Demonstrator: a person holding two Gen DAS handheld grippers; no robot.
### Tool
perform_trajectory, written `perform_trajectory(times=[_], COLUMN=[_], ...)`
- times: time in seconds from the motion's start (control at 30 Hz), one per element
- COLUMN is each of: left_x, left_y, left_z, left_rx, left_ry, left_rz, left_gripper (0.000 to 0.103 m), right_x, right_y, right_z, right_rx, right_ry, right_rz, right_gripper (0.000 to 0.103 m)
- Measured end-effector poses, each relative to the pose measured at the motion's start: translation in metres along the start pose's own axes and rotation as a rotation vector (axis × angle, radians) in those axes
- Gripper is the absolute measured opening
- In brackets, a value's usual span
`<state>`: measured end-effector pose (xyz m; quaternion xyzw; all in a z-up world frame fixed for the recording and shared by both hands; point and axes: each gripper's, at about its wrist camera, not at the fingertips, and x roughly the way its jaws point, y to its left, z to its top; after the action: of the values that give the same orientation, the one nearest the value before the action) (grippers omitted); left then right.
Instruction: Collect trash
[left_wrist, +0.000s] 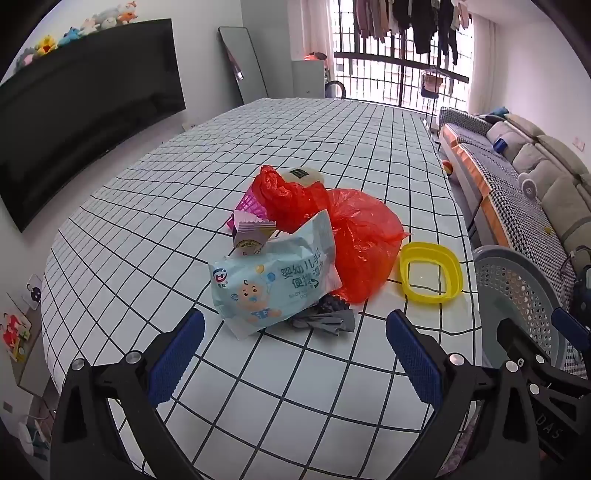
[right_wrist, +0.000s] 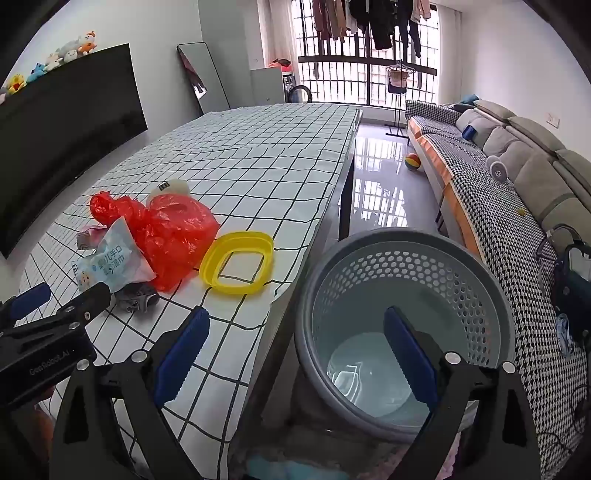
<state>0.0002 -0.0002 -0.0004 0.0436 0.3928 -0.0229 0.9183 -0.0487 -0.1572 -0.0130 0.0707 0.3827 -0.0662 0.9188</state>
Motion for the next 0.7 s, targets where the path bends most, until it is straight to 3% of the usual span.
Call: perform_trajectory(times=[0.7], left_x=[-0.011], left_y=[0.004], left_z=[-0.002], left_rx=[-0.004], left_ry=[-0.018], left_rz=[0.01], left_gripper=[0.097], right_x=[-0.011], right_y=[0.005], right_z=[0.0], right_rx=[-0.01], right_ry=[-0.017], right_rz=[-0.005], right_gripper=[0.091])
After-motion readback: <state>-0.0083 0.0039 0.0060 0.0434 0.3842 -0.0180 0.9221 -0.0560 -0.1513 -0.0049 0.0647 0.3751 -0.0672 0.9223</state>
